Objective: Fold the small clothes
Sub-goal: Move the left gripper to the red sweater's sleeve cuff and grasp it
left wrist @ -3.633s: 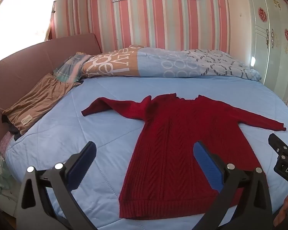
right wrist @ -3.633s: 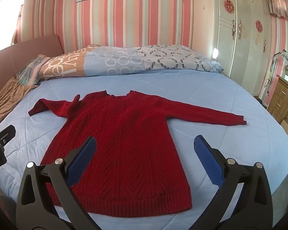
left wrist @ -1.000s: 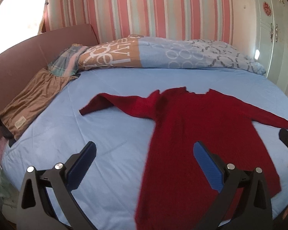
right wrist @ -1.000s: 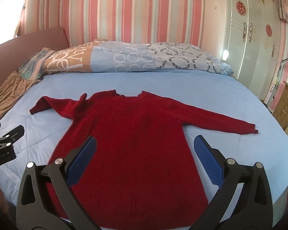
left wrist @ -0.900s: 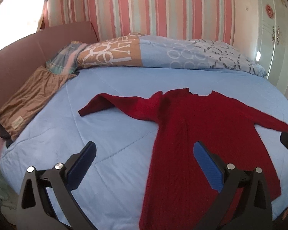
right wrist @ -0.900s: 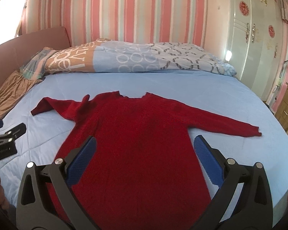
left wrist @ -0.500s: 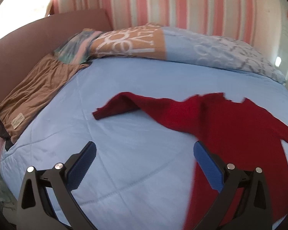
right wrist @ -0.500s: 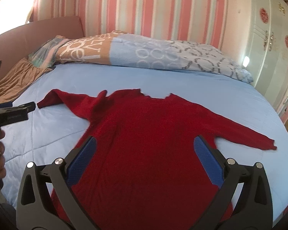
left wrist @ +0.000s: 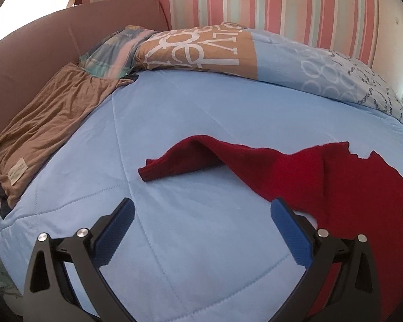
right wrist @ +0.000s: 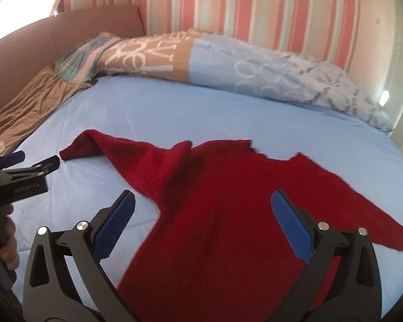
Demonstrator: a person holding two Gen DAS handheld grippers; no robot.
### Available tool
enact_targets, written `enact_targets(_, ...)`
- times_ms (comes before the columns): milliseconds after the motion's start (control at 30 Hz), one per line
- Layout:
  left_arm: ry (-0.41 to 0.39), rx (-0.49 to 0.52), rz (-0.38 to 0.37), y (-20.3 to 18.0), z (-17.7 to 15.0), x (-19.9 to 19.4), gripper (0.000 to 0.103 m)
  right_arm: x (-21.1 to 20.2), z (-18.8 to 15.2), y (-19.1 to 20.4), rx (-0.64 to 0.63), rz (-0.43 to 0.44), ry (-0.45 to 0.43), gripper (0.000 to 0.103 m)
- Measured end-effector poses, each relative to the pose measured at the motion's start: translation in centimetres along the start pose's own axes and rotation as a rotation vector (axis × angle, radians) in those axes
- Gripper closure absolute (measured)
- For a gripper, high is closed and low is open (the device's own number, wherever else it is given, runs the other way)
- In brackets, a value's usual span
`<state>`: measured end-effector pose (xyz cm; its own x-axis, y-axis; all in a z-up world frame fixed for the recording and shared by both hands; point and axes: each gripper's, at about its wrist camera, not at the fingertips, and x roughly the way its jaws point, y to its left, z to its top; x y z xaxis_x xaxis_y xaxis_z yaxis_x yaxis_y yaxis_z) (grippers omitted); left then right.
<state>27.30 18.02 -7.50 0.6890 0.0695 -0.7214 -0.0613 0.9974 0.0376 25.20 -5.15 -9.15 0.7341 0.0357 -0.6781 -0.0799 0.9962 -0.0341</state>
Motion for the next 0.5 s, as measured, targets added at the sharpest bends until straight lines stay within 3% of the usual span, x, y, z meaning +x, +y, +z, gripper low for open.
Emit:
enact_targets(100,0.013,-0.014,-0.032,0.9,0.2,1.9,0.001,3.2,0.8,0.1,0.014,0.027,0.039,0.003)
enact_targets(233,0.012,-0.088,-0.12,2.7,0.5,4.1,0.001,5.3,1.5,0.2,0.026,0.031,0.019,0.003)
enact_targets(400,0.022,-0.243,-0.242,5.5,1.8,7.4,0.002,7.7,1.9,0.6,0.026,0.055,0.015,0.003)
enact_targets(500,0.028,-0.402,-0.34,7.6,2.1,9.5,0.002,8.8,1.6,0.9,0.007,0.057,0.023,0.003)
